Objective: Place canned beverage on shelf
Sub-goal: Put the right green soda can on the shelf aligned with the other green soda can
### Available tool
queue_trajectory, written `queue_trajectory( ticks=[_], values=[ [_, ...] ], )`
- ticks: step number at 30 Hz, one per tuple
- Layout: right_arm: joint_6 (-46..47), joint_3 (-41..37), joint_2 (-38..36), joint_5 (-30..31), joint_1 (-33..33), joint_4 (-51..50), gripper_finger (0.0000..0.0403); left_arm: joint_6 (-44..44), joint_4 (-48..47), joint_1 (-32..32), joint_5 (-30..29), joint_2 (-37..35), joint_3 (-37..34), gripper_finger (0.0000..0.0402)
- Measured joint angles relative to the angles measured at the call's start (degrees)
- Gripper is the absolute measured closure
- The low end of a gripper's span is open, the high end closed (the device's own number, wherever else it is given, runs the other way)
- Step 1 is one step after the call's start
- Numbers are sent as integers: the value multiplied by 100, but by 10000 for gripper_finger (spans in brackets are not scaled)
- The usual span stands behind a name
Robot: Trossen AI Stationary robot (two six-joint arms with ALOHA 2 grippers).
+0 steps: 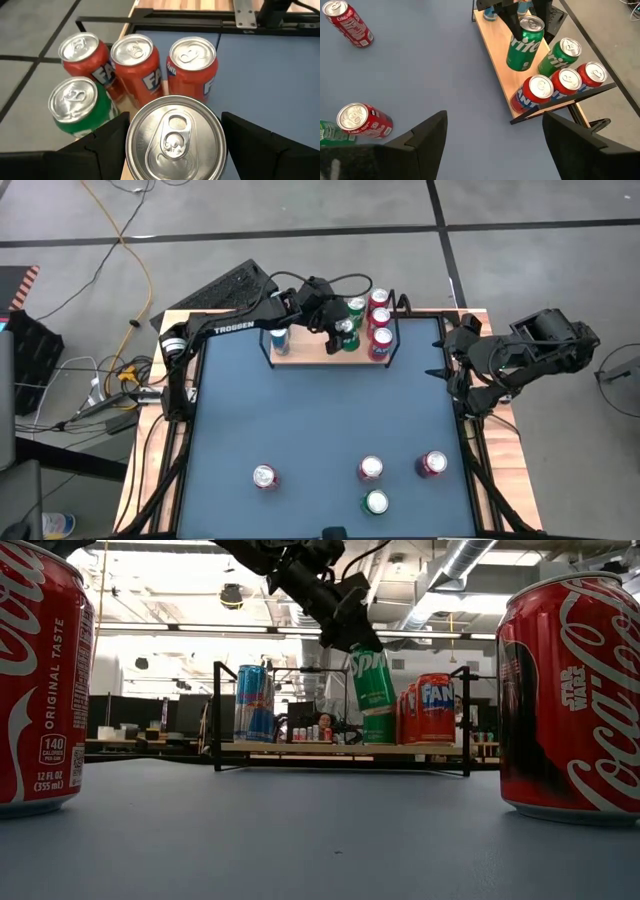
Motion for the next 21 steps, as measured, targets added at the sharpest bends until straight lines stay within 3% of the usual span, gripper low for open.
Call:
queue_trajectory(
  ticks=[21],
  values=[
    [22,0,0,0,0,0,92,754,-688,378,631,11,663,133]
  ],
)
